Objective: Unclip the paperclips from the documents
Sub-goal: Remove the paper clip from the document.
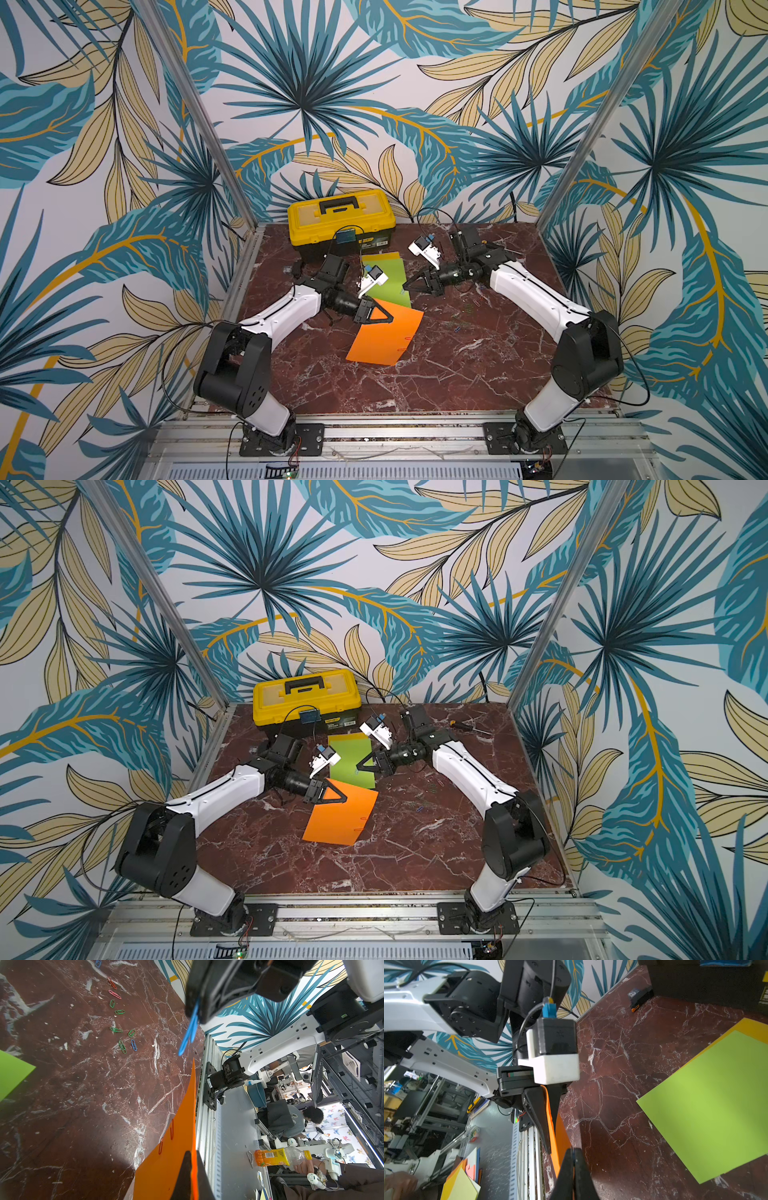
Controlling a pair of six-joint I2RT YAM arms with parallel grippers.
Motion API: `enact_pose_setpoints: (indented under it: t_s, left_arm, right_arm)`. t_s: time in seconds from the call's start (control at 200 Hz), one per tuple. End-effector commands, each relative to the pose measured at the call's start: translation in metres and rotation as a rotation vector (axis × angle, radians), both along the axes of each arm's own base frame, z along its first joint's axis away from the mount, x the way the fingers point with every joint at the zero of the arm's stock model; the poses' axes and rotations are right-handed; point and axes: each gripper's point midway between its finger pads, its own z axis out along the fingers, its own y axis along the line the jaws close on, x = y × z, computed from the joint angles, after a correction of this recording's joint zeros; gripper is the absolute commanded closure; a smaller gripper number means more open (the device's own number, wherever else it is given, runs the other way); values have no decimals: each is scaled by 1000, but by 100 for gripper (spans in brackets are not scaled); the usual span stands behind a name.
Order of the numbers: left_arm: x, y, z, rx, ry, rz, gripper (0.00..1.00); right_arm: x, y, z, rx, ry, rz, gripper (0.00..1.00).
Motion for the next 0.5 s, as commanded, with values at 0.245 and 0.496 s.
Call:
enact_pose_setpoints:
  t_s: [0.245,0.496]
  left_arm:
    - [7,1,8,9,-56,9,100]
    - [9,3,12,20,-79,26,100]
  right_arm:
    - [36,-79,-61,-138,140,-460,94]
    - [47,-142,-123,-288,309,-742,95]
